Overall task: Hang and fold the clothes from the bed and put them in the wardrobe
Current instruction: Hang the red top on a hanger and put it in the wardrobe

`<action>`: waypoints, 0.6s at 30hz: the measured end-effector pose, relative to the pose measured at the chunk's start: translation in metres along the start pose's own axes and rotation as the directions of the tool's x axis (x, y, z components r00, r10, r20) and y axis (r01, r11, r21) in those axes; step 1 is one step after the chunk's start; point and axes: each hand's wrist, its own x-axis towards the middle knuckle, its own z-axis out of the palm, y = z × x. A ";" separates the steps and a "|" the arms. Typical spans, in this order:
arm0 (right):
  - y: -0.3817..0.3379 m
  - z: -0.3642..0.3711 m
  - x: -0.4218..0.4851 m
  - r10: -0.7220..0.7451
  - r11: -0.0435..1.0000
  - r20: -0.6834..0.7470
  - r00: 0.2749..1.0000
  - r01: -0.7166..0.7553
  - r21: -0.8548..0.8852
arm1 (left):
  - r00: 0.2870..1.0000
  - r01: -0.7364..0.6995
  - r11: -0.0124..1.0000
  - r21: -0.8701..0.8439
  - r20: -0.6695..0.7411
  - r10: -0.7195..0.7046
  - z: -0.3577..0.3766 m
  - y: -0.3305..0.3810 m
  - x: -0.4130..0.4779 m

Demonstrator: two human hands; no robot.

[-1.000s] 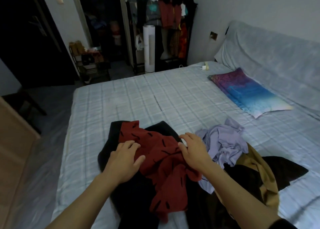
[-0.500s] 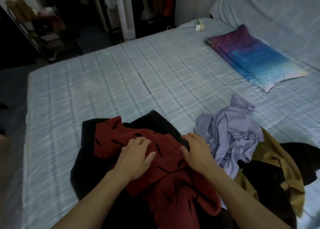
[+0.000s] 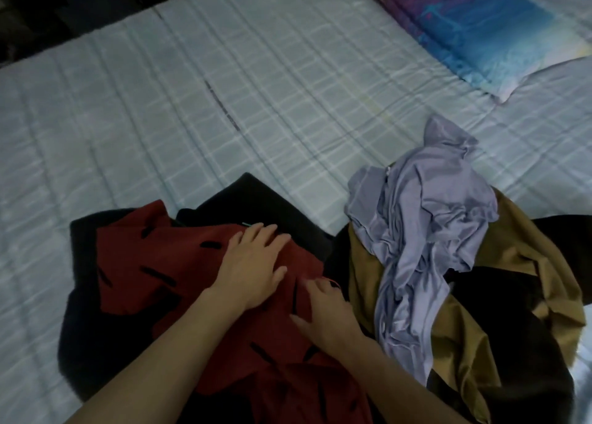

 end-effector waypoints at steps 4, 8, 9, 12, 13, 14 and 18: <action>0.002 0.016 -0.002 0.019 0.999 0.018 1.000 -0.020 0.050 | 0.968 -0.025 0.994 0.111 0.251 -0.003 0.032 -0.006 0.005; 0.007 0.021 0.001 0.048 0.999 0.013 0.999 -0.047 -0.009 | 0.945 0.025 0.994 0.104 0.322 -0.057 0.060 -0.012 -0.004; 0.008 0.022 0.002 0.068 0.997 0.011 0.998 -0.068 -0.020 | 0.947 0.030 0.994 0.105 0.315 -0.062 0.064 -0.012 -0.005; 0.017 0.024 0.001 0.181 0.983 -0.019 0.983 -0.181 -0.006 | 0.952 0.042 0.993 0.112 0.296 -0.073 0.068 -0.010 -0.005; 0.021 0.026 0.002 0.222 0.975 -0.025 0.975 -0.222 0.035 | 0.953 0.043 0.992 0.117 0.292 -0.076 0.069 -0.010 -0.004; 0.023 0.028 0.002 0.254 0.964 -0.024 0.967 -0.251 0.093 | 0.955 0.045 0.992 0.121 0.287 -0.078 0.069 -0.010 -0.003; 0.024 0.032 0.005 0.277 0.919 -0.021 0.961 -0.258 0.298 | 0.967 0.046 0.991 0.123 0.242 -0.075 0.071 -0.009 -0.003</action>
